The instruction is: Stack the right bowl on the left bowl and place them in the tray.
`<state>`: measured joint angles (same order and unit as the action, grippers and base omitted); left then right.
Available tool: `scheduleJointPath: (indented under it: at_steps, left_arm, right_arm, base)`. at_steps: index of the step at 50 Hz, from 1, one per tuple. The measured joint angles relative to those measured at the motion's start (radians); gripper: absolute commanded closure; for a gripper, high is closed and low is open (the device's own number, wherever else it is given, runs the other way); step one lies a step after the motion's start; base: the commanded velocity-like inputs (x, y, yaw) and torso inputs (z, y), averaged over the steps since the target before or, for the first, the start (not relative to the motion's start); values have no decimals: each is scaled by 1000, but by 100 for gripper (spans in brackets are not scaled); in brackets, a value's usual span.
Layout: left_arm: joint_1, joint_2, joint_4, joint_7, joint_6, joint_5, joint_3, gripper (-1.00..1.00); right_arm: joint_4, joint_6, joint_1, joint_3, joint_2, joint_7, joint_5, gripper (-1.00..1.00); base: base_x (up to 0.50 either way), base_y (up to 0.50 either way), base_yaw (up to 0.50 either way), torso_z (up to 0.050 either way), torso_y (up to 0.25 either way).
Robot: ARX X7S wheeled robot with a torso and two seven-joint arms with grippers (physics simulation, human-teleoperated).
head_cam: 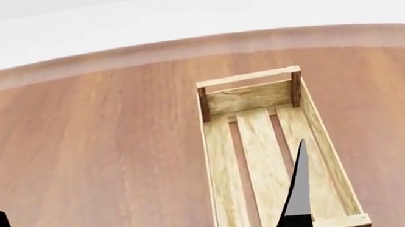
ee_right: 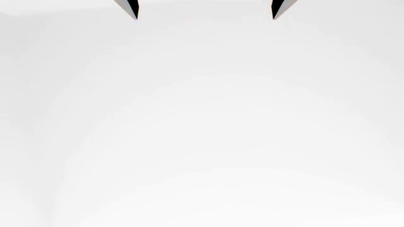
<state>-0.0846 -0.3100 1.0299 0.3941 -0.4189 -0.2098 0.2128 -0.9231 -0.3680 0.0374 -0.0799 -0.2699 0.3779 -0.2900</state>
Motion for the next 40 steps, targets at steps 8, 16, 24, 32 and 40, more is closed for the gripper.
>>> scheduleJointPath:
  at_steps: [8,16,24,32,40]
  left_arm:
    - [4,-11,-2,12,-3,-6,9,-100]
    - [7,-22,-1,26,-7,-11,18,-100]
    - [11,-33,0,40,-9,-19,25,-100]
    - [13,-43,0,52,-7,-26,31,-100]
    - [16,-54,-2,63,-3,-36,36,-100]
  right_arm:
    - [4,22,6,-8,-7,8,4,-100]
    - [3,31,7,-14,-15,17,2,-100]
    - [3,35,6,-23,-23,25,0,-100]
    - [2,38,5,-30,-31,33,-2,-100]
    - [1,42,4,-37,-39,41,-5,-100]
  base:
    - [0,0,500,0,0]
    - [0,0,500,0,0]
    - [0,0,500,0,0]
    - [0,0,500,0,0]
    - [0,0,500,0,0]
